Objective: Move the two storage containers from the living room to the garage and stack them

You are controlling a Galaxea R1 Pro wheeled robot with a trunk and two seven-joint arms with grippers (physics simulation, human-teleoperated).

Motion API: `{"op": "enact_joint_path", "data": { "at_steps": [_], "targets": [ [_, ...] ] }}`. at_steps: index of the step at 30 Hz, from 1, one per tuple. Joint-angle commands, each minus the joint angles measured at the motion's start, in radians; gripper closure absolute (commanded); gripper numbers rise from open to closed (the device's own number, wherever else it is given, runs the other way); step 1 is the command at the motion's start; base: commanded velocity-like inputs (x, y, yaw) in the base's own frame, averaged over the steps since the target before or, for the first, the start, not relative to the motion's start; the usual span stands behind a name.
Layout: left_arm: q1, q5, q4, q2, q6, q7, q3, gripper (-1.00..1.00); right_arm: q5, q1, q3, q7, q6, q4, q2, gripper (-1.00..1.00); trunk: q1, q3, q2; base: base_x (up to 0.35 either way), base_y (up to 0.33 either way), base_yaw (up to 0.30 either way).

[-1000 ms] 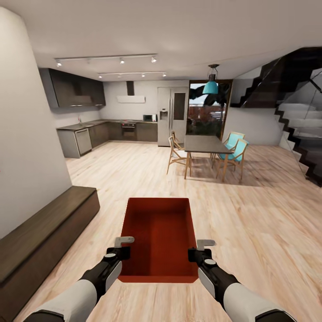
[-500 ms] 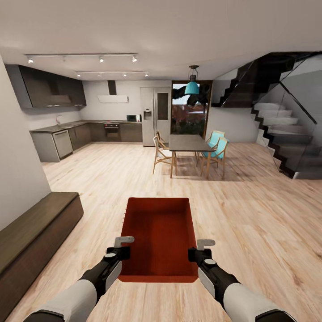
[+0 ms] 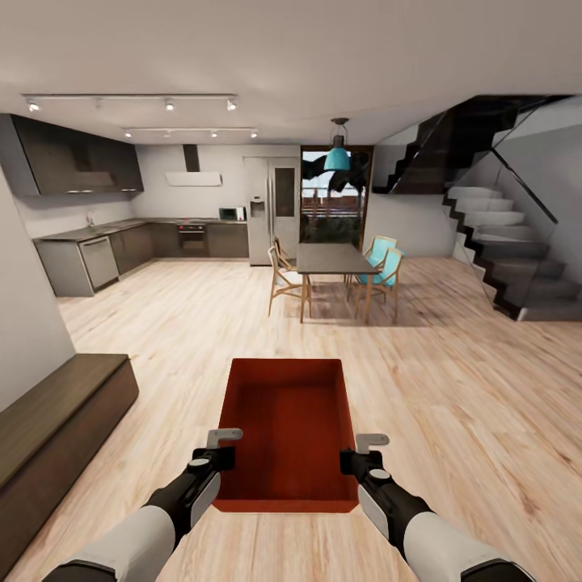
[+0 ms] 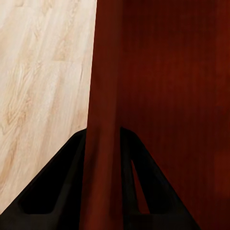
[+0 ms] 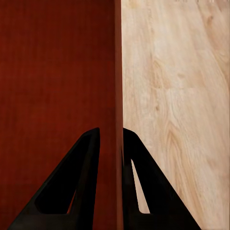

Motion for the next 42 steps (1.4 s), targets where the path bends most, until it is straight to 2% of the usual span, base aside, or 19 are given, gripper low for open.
{"op": "enact_joint_path", "data": {
  "at_steps": [1, 19, 42],
  "targets": [
    [0.000, 0.002, -0.015, 0.001, 0.006, 0.007, 0.071, 1.00, -0.015, 0.000, -0.018, -0.043, -0.006, 0.005, -0.007, 1.00, 0.001, 0.000, -0.001, 0.310, 0.000, 0.000],
    [0.000, 0.004, -0.013, 0.001, 0.006, 0.007, 0.072, 1.00, -0.015, 0.000, -0.018, -0.044, -0.012, 0.005, -0.005, 1.00, 0.001, 0.000, -0.001, 0.321, 0.000, -0.018],
    [0.000, 0.004, -0.016, 0.002, 0.006, 0.007, 0.072, 1.00, -0.015, 0.000, -0.019, -0.046, -0.013, 0.005, -0.008, 1.00, 0.001, 0.000, -0.001, 0.322, 0.000, -0.280]
  ]
}}
